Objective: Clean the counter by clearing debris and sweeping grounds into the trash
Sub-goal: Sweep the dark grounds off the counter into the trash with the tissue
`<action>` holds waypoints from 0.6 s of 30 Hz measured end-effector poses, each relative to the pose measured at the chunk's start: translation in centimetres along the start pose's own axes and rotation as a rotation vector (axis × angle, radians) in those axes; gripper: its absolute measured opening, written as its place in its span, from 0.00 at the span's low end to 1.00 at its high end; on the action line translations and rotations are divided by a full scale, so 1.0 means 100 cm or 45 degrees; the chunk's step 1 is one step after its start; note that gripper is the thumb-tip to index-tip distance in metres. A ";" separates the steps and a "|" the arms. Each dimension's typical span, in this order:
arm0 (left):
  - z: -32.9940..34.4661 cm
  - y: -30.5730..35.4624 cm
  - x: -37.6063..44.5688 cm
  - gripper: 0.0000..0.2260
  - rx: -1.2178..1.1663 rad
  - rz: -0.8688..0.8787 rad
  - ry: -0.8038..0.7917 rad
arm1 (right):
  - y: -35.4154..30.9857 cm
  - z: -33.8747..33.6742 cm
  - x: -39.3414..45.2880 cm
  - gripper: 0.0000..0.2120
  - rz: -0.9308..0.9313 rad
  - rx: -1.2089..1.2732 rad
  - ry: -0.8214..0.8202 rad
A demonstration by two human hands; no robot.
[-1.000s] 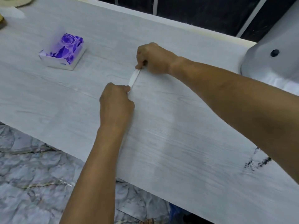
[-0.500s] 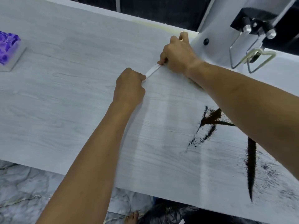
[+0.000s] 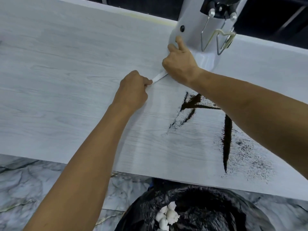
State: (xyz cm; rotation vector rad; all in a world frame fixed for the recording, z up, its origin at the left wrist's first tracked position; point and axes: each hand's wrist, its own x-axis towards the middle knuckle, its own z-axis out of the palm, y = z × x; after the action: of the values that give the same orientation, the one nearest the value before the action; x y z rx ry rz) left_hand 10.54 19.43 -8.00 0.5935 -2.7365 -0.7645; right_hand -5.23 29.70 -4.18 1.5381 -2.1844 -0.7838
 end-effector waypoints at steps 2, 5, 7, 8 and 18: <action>-0.001 0.001 -0.005 0.15 0.006 0.015 -0.011 | 0.001 0.001 -0.012 0.13 -0.057 -0.009 0.044; 0.001 0.004 -0.015 0.15 0.020 0.049 -0.053 | -0.004 -0.002 -0.030 0.13 -0.116 -0.100 0.017; 0.004 0.009 -0.024 0.15 0.026 0.071 -0.069 | -0.006 0.000 -0.044 0.11 -0.123 -0.137 -0.034; 0.006 0.012 -0.029 0.15 0.023 0.079 -0.075 | -0.005 0.001 -0.053 0.11 -0.121 -0.150 -0.032; 0.023 0.059 -0.048 0.15 -0.123 0.130 -0.140 | 0.039 0.014 -0.130 0.12 0.234 0.317 0.090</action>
State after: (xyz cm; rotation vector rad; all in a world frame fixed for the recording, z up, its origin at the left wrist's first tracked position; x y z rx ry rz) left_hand 12.20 27.20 -7.25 0.3999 -2.7838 -0.9239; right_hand -4.38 43.24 -2.50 1.4225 -2.3994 -0.4070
